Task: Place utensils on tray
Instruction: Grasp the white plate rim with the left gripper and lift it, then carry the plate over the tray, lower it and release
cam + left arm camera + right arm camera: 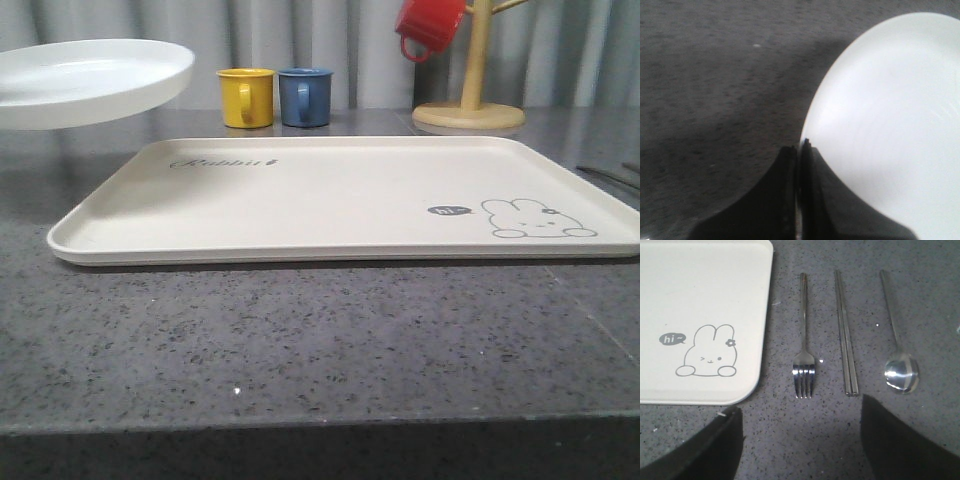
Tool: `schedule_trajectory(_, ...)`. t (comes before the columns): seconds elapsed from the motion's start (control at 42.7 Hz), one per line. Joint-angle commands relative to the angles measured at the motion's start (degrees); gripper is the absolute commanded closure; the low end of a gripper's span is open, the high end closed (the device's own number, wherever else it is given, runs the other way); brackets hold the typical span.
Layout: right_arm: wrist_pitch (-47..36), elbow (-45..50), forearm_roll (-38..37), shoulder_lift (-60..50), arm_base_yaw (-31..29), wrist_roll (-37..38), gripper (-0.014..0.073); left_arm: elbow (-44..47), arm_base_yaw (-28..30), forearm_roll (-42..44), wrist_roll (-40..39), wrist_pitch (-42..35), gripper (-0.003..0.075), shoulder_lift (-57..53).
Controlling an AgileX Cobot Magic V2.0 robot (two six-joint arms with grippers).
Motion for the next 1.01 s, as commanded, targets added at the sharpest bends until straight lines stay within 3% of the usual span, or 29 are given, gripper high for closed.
schedule_trajectory(0.0, -3.3, -1.7, -0.8, 0.3, -0.2, -0.5, 0.0065, -1.9, -5.7, -3.5, 0.3, -1.3, 0.0741, -2.3)
schedule_trajectory(0.258, -3.3, -1.7, -0.8, 0.3, -0.2, -0.5, 0.0065, -1.9, -16.5, -3.1, 0.3, -2.8, 0.0741, 1.2)
schedule_trajectory(0.562, -3.3, -1.7, -0.8, 0.3, -0.2, -0.5, 0.0065, -1.9, -19.7, -2.7, 0.3, -6.6, 0.0724, 6.3)
schedule_trajectory(0.656, -3.3, -1.7, -0.8, 0.3, -0.2, -0.5, 0.0065, -1.9, -19.7, -2.0, 0.3, -7.0, 0.0611, 6.7)
schedule_trajectory(0.773, -3.3, -1.7, -0.8, 0.3, -0.2, -0.5, 0.0065, -1.9, -19.7, -1.1, 0.3, -7.0, 0.0364, 6.8)
schedule_trajectory(0.844, -3.3, -1.7, -0.8, 0.3, -0.2, -0.5, 0.0065, -2.1, -19.6, -0.8, 0.3, -6.4, 0.0265, 6.3)
schedule_trajectory(0.984, -3.3, -1.7, -0.8, 0.3, -0.2, -0.5, 0.0065, -3.0, -19.6, 1.6, 0.3, -6.1, 0.024, 3.1)
